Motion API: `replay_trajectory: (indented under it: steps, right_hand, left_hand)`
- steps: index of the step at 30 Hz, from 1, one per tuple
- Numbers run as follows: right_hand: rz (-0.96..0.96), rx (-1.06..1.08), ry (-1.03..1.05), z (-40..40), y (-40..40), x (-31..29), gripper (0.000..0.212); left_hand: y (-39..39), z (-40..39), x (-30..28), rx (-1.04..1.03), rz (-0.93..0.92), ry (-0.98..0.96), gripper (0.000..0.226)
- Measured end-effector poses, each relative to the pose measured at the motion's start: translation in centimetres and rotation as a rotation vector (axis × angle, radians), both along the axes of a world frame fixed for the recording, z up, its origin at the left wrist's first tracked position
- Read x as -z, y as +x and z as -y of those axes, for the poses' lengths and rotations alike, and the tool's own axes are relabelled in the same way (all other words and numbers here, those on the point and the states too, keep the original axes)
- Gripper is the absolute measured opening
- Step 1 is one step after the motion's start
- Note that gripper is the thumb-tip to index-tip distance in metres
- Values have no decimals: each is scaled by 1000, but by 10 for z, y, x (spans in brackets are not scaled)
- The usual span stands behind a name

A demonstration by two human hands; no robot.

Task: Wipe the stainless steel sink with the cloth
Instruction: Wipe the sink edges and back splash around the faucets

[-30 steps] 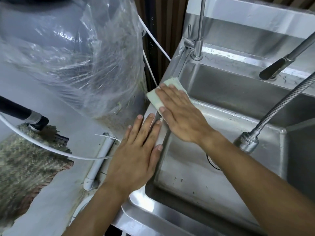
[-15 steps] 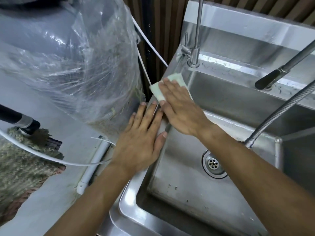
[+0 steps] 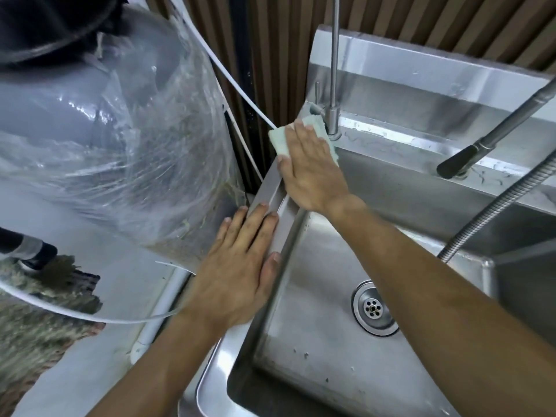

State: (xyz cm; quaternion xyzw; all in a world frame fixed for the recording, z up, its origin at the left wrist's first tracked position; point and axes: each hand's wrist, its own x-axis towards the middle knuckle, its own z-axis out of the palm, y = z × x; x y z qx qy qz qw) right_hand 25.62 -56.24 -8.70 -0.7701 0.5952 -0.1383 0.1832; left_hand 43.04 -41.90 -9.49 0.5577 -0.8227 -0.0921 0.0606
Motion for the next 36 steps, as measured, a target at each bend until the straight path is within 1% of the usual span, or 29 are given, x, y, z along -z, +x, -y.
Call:
replay_trajectory:
  steps: [3, 6, 11, 15, 17, 20, 24, 27, 32, 36]
  right_hand:
    - [-19, -36, 13, -1, -6, -2, 61]
    - [-34, -37, -3, 21, -4, -2, 59]
    - [-20, 78, 16, 52, 14, -3, 58]
    - [41, 184, -68, 51, 25, -2, 57]
    - [66, 137, -115, 37, 20, 0, 56]
    - [23, 36, -61, 19, 2, 0, 59]
    - [7, 91, -63, 15, 6, 4, 60]
    - [-2, 103, -25, 33, 10, 1, 61]
    - [-80, 19, 24, 66, 9, -9, 64]
    - [-89, 57, 73, 93, 17, -15, 69]
  left_hand:
    - [-2, 18, -1, 47, -6, 27, 60]
    - [-3, 26, 3, 58, -23, 14, 62]
    - [-2, 23, 5, 59, -17, -7, 61]
    - [-1, 25, 5, 69, -19, 7, 61]
    - [-1, 24, 5, 73, -19, 7, 61]
    - [-1, 25, 6, 78, -43, -4, 60]
    - [-1, 27, 8, 83, -63, -5, 60]
    - [-1, 27, 7, 78, -59, 4, 60]
    - [-2, 28, 7, 65, -45, 0, 60]
    - [-2, 27, 6, 67, -41, 3, 60]
